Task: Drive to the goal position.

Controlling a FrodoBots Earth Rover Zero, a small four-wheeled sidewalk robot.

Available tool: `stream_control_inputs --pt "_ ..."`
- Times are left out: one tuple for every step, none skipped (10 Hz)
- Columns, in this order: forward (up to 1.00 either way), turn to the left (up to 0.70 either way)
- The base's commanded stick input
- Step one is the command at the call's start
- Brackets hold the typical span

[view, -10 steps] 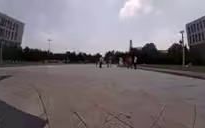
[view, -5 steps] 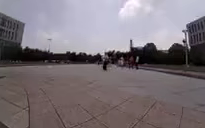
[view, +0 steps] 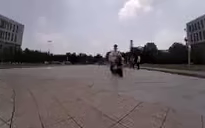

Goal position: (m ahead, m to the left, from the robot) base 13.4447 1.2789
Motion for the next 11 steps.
stream_control_inputs --pt "0.70 0.14" --pt "0.70 0.09" --pt "0.70 0.00" --pt "0.70 0.00" --pt "0.70 0.00" --pt "0.70 0.00" --pt "0.70 0.00" --pt "0.70 0.00" --pt "0.70 0.00" --pt "0.70 0.00" --pt "0.70 0.00"
